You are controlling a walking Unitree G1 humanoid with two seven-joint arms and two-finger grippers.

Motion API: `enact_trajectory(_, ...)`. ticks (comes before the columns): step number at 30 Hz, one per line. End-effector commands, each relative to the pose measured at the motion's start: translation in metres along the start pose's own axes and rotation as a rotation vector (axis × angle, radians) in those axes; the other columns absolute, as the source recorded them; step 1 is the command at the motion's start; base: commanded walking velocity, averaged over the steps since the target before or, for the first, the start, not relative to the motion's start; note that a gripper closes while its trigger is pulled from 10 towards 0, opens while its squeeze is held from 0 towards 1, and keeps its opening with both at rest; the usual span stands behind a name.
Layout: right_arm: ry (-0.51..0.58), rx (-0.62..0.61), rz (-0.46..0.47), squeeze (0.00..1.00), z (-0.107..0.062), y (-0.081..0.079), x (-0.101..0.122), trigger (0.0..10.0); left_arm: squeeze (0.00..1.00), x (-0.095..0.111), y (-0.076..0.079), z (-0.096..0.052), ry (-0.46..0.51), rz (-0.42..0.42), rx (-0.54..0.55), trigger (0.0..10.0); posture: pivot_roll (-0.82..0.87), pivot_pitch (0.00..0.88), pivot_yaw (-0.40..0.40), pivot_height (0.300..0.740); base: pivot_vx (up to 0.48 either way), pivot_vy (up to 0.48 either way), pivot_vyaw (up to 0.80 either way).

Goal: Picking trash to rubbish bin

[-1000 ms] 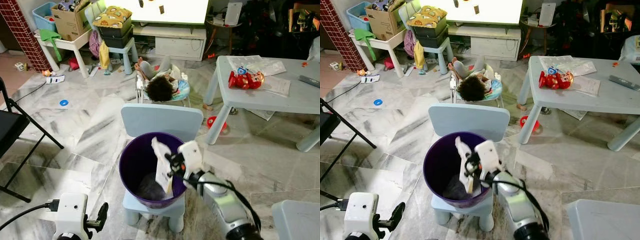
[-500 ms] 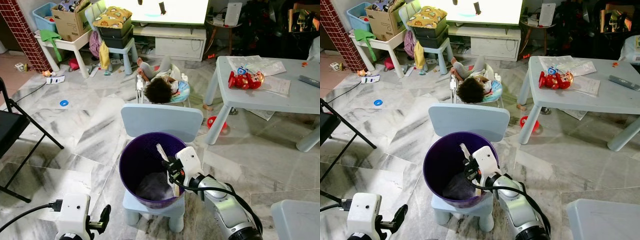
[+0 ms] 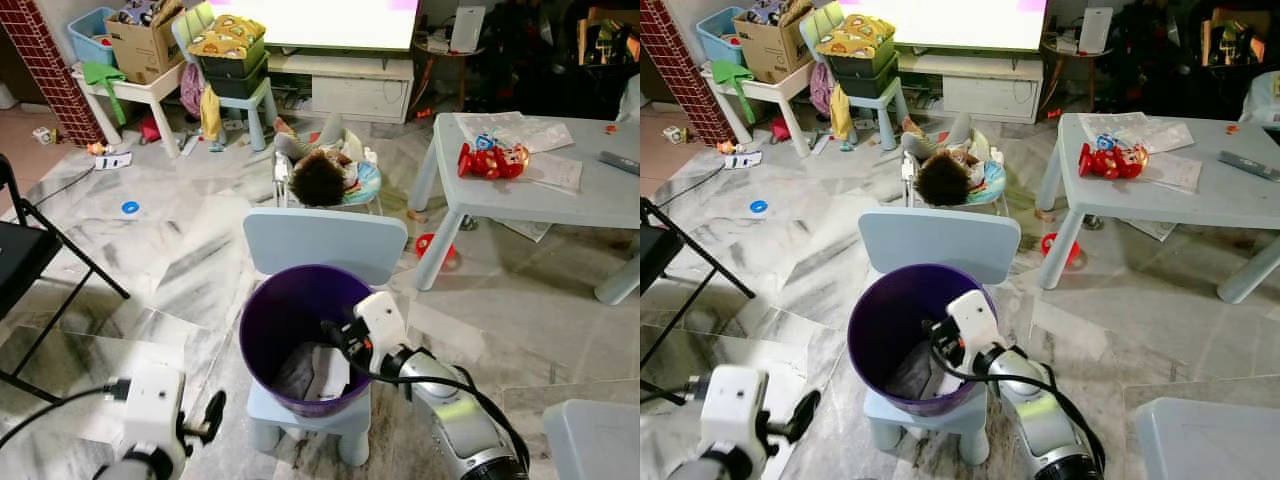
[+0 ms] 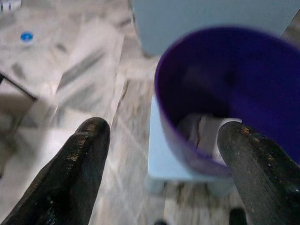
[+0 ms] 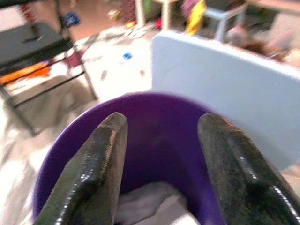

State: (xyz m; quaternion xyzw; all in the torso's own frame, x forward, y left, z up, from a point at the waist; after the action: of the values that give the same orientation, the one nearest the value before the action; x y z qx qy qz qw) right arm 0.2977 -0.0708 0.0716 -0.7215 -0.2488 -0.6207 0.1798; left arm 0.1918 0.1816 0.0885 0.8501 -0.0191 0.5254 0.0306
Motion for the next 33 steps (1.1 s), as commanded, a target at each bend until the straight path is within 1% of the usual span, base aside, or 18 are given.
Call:
enact_trajectory(1, 0.034, -0.036, 0.002, 1.0, -0.003, 0.011, 0.011, 10.0, 0.0, 0.0, 0.001, 0.004, 0.008, 0.004, 0.001, 10.0, 0.22, 0.026, -0.012, 0.74, 0.0, 0.0, 0.0)
enact_trajectory(3, 0.05, -0.07, -0.005, 1.0, -0.005, 0.018, 0.018, 10.0, 0.0, 0.007, 0.003, 0.009, 0.049, 0.004, -0.011, 10.0, 0.22, 0.024, -0.013, 0.74, 0.0, 0.0, 0.0)
enact_trajectory(5, 0.076, -0.109, 0.01, 1.0, -0.01, 0.026, 0.028, 10.0, 0.0, 0.017, 0.005, 0.015, 0.11, 0.009, -0.011, 10.0, 0.18, 0.016, -0.012, 0.74, 0.0, 0.0, 0.0)
enact_trajectory(6, 0.099, -0.142, 0.008, 1.0, -0.013, 0.032, 0.035, 10.0, 0.0, 0.022, 0.005, 0.018, 0.141, 0.019, -0.008, 10.0, 0.16, 0.012, -0.009, 0.74, 0.0, 0.0, 0.0)
enact_trajectory(7, 0.126, -0.193, 0.009, 1.0, -0.019, 0.042, 0.044, 10.0, 0.0, 0.033, 0.006, 0.023, 0.198, 0.03, -0.011, 10.0, 0.15, 0.008, -0.006, 0.74, 0.0, 0.0, 0.0)
enact_trajectory(9, 0.133, -0.211, 0.013, 1.0, -0.021, 0.045, 0.047, 10.0, 0.0, 0.036, 0.007, 0.025, 0.216, 0.031, -0.014, 10.0, 0.14, 0.007, -0.005, 0.74, 0.0, 0.0, 0.0)
enact_trajectory(10, 0.143, -0.238, 0.016, 1.0, -0.025, 0.05, 0.051, 10.0, 0.0, 0.041, 0.008, 0.027, 0.241, 0.033, -0.011, 10.0, 0.13, 0.004, -0.002, 0.74, 0.0, 0.0, 0.0)
enact_trajectory(11, 0.161, -0.301, 0.009, 1.0, -0.037, 0.062, 0.058, 10.0, 0.0, 0.053, 0.01, 0.033, 0.3, 0.028, -0.012, 10.0, 0.09, 0.0, 0.009, 0.74, 0.0, 0.0, 0.0)
enact_trajectory(15, 0.162, -0.375, -0.01, 1.0, -0.052, 0.074, 0.061, 10.0, 0.0, 0.066, 0.011, 0.039, 0.37, 0.017, -0.007, 10.0, 0.06, 0.0, 0.019, 0.74, 0.0, 0.0, 0.0)
enact_trajectory(19, 0.143, -0.433, -0.015, 1.0, -0.068, 0.083, 0.061, 10.0, 0.0, 0.074, 0.015, 0.044, 0.413, 0.019, -0.024, 10.0, 0.04, 0.0, 0.024, 0.74, 0.0, 0.0, 0.0)
enact_trajectory(22, 0.134, -0.458, -0.019, 1.0, -0.079, 0.086, 0.061, 10.0, 0.0, 0.081, 0.014, 0.047, 0.455, 0.023, 0.002, 10.0, 0.02, 0.0, 0.029, 0.74, 0.0, 0.0, 0.0)
enact_trajectory(24, 0.133, -0.462, -0.018, 1.0, -0.081, 0.087, 0.061, 10.0, 0.0, 0.082, 0.013, 0.047, 0.464, 0.021, 0.011, 10.0, 0.02, 0.0, 0.029, 0.74, 0.0, 0.0, 0.0)
enact_trajectory(25, 0.136, -0.484, -0.016, 1.0, -0.085, 0.089, 0.062, 10.0, 0.0, 0.089, 0.01, 0.046, 0.518, 0.038, 0.042, 10.0, 0.02, 0.0, 0.031, 0.74, 0.0, 0.0, 0.0)
enact_trajectory(27, 0.147, -0.511, -0.016, 1.0, -0.088, 0.092, 0.064, 10.0, 0.0, 0.1, 0.009, 0.041, 0.606, 0.12, 0.08, 10.0, 0.02, 0.0, 0.031, 0.74, 0.0, 0.0, 0.0)
enact_trajectory(28, 0.152, -0.518, -0.015, 1.0, -0.089, 0.093, 0.064, 10.0, 0.0, 0.103, 0.009, 0.04, 0.631, 0.147, 0.092, 10.0, 0.02, 0.0, 0.031, 0.74, 0.0, 0.0, 0.0)
enact_trajectory(31, 0.174, -0.539, -0.02, 1.0, -0.088, 0.095, 0.068, 10.0, 0.0, 0.107, 0.007, 0.039, 0.656, 0.14, 0.104, 10.0, 0.04, 0.0, 0.026, 0.74, 0.0, 0.0, 0.0)
enact_trajectory(33, 0.168, -0.558, -0.026, 1.0, -0.087, 0.097, 0.07, 10.0, 0.0, 0.107, 0.007, 0.038, 0.661, 0.133, 0.102, 10.0, 0.04, 0.0, 0.025, 0.74, 0.0, 0.0, 0.0)
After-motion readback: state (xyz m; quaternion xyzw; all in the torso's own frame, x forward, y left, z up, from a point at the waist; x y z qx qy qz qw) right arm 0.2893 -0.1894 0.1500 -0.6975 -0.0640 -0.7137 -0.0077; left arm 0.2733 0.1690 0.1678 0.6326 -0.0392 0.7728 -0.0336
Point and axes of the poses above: a point about 5 cm out from each wrist's last joint towards the gripper, its own z axis pointing out of the wrist towards the gripper, its own x axis along the axis of the wrist's last joint, y = z × x, the point moved 2 cm from there along z, pointing out of the wrist towards the gripper, and after that the axes turned 4 degrees about -z, right-handed, at the moved point
